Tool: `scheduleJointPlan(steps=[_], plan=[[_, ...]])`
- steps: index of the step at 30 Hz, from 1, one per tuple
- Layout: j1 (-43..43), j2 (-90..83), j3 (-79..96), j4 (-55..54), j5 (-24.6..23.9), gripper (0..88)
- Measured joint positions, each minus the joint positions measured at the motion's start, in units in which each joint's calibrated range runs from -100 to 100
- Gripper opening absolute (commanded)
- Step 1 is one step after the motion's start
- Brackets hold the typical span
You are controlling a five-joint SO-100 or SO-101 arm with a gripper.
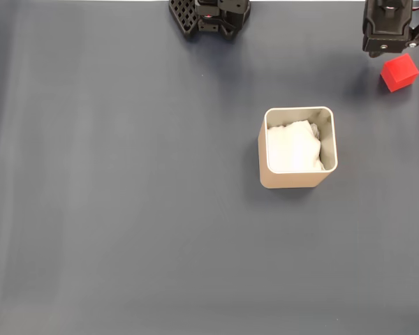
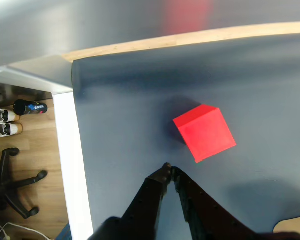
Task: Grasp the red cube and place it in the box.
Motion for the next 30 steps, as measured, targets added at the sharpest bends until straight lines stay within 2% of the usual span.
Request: scheduleJointPlan(steps=[7, 20, 30], plan=[[1.6, -3.3, 2.4, 1.9, 0.0, 3.3], [8.8, -14.6, 13.0, 4.3, 3.7, 2.8], [13.8, -19.8, 14.5, 5.3, 7.2, 8.2]])
